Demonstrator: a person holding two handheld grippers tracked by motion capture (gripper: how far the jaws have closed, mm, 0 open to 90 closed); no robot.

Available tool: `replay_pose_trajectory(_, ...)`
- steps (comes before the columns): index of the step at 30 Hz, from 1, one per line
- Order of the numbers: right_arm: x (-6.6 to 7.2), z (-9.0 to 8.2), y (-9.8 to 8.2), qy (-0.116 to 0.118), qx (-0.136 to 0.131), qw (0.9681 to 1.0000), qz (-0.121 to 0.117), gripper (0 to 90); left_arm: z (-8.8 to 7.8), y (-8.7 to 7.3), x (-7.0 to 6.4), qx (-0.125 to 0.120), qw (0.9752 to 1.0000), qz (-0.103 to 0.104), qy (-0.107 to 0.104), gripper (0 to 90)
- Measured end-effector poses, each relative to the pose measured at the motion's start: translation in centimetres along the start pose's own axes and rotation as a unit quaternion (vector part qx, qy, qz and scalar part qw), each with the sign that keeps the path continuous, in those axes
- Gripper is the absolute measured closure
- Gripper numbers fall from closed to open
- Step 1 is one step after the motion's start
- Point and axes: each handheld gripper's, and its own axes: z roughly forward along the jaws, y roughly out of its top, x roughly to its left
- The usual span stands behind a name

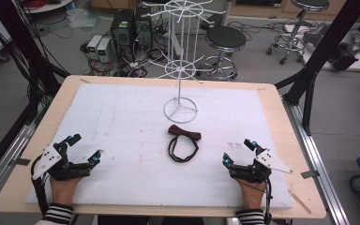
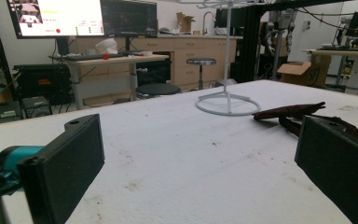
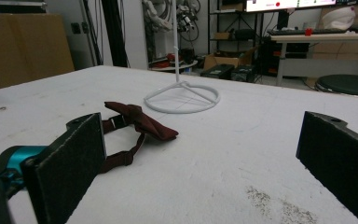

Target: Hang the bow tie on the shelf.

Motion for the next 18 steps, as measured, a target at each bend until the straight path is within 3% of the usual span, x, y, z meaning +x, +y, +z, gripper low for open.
replay_pose_trajectory(18,-0.27,0.19,0.13,-0.006,0.006,0.9999,0.009,0.6,0.00,0.00,0.01,0.000,1.0000,0.000,0.000,1.7)
